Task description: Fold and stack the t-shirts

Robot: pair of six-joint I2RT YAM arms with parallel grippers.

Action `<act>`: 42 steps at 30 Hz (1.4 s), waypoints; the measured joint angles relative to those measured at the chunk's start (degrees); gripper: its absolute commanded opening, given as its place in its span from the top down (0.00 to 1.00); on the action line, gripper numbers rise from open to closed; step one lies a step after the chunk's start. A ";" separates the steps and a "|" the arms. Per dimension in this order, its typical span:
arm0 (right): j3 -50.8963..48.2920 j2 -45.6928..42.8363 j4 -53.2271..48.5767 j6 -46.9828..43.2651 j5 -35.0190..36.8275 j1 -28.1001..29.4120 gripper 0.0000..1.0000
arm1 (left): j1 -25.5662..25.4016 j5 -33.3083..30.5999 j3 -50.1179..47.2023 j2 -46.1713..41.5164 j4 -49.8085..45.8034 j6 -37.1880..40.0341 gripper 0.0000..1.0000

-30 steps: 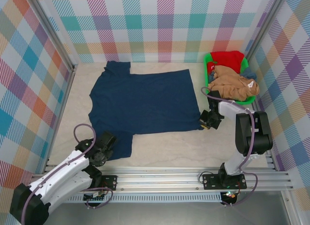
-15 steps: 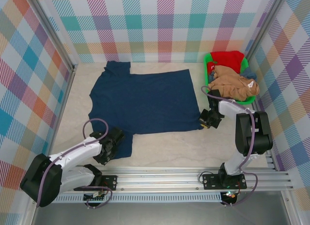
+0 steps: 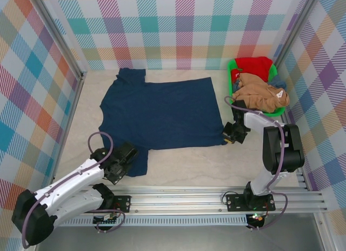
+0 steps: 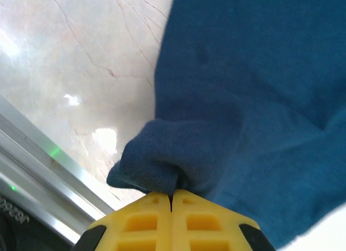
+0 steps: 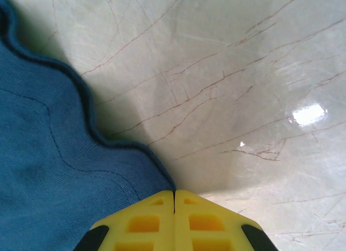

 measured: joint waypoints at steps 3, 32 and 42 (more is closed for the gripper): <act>-0.02 -1.05 -0.68 0.00 0.63 0.48 1.00 | -2.64 -0.46 2.89 1.22 -2.40 -2.03 1.00; -3.21 -13.44 -9.51 0.00 6.91 2.80 1.00 | -17.70 -3.41 8.72 9.14 -9.94 -11.82 1.00; 6.25 -12.59 -13.09 -0.46 7.32 4.61 1.00 | -7.82 -15.19 21.73 10.49 -9.60 -5.03 1.00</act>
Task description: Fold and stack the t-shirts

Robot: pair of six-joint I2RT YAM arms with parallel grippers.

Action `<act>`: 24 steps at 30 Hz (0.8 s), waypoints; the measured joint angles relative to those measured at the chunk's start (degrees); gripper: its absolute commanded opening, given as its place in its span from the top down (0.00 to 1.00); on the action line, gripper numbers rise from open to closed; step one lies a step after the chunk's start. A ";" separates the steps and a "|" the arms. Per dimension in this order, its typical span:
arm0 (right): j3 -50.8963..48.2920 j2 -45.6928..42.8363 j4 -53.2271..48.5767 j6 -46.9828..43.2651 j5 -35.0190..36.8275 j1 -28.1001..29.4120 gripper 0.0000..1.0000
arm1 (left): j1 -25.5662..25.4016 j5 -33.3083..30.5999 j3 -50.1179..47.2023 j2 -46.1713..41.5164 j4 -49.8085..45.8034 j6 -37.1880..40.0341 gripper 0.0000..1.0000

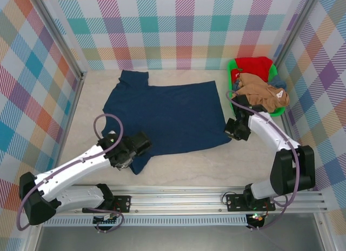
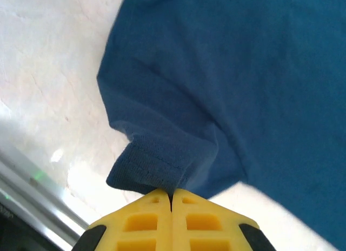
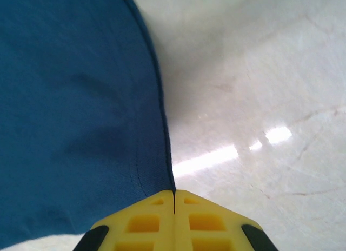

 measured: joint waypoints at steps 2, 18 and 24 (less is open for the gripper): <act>2.99 2.23 -0.04 -0.83 -0.04 0.00 1.00 | 5.79 0.39 0.00 0.17 2.84 4.50 1.00; 14.88 14.40 -1.53 -3.98 -0.42 0.00 1.00 | 23.02 7.37 10.10 13.55 18.21 27.45 1.00; 19.08 18.62 -2.01 -4.81 0.74 0.00 1.00 | 26.69 7.78 12.79 18.01 19.45 31.06 1.00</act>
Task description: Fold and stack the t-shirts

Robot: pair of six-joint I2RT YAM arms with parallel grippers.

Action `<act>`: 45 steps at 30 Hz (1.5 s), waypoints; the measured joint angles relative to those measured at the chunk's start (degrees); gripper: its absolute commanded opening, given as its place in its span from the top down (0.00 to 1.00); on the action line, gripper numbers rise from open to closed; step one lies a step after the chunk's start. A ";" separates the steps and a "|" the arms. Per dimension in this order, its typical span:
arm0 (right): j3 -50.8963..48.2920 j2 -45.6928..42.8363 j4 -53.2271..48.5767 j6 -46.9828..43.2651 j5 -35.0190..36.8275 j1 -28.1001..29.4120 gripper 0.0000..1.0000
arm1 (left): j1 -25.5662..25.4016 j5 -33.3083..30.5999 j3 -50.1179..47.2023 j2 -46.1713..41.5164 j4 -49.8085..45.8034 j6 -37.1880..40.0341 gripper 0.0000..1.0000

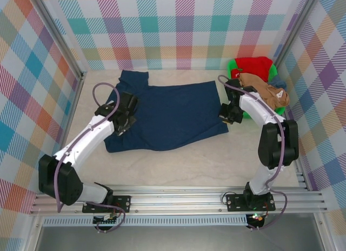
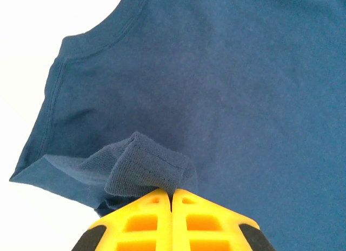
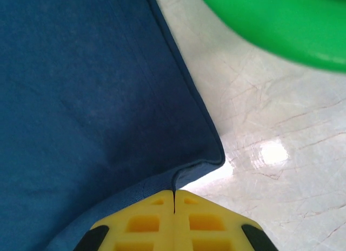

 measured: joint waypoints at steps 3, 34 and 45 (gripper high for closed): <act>1.77 2.19 -0.07 -0.42 0.63 -0.02 1.00 | 1.49 0.02 1.11 1.64 0.63 1.44 1.00; 8.00 8.96 -2.97 0.98 3.34 -0.22 1.00 | 7.10 0.13 15.47 15.96 5.97 12.07 1.00; 10.91 9.44 -3.61 1.20 4.61 -0.22 1.00 | 7.67 -0.07 19.91 20.06 5.73 13.62 1.00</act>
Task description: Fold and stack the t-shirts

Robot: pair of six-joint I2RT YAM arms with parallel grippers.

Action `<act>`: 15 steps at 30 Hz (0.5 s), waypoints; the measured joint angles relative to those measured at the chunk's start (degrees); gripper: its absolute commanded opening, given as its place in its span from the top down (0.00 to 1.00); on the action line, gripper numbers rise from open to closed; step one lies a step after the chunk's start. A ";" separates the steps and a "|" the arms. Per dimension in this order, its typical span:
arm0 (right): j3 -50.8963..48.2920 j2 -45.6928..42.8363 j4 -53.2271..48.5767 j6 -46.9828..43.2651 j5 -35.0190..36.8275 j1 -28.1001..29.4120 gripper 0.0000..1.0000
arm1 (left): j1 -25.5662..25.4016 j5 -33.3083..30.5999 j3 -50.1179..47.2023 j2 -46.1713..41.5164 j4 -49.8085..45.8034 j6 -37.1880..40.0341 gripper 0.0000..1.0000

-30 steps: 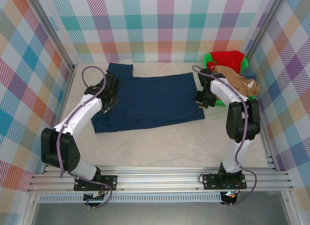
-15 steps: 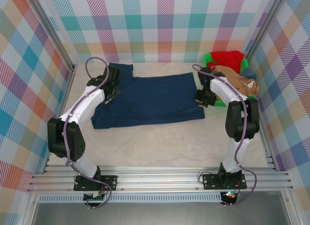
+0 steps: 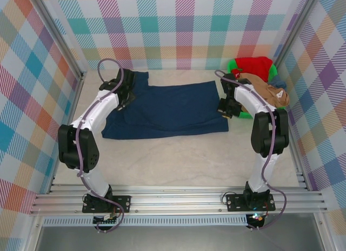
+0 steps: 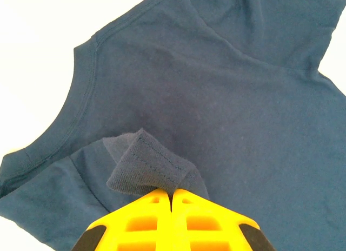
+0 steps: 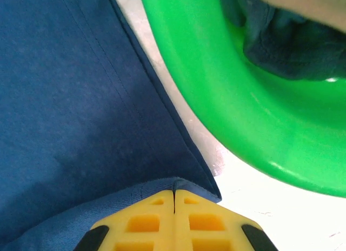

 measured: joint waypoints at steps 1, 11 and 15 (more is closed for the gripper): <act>0.52 0.22 -0.09 0.02 0.04 0.00 1.00 | 0.07 0.00 0.11 0.20 -0.02 0.11 1.00; 2.78 3.56 -0.79 0.20 0.46 0.00 1.00 | 0.50 -1.90 2.56 1.36 -1.29 0.33 1.00; 3.63 4.11 -0.81 0.20 0.90 0.00 1.00 | 0.72 -3.52 2.80 1.36 -1.90 0.31 1.00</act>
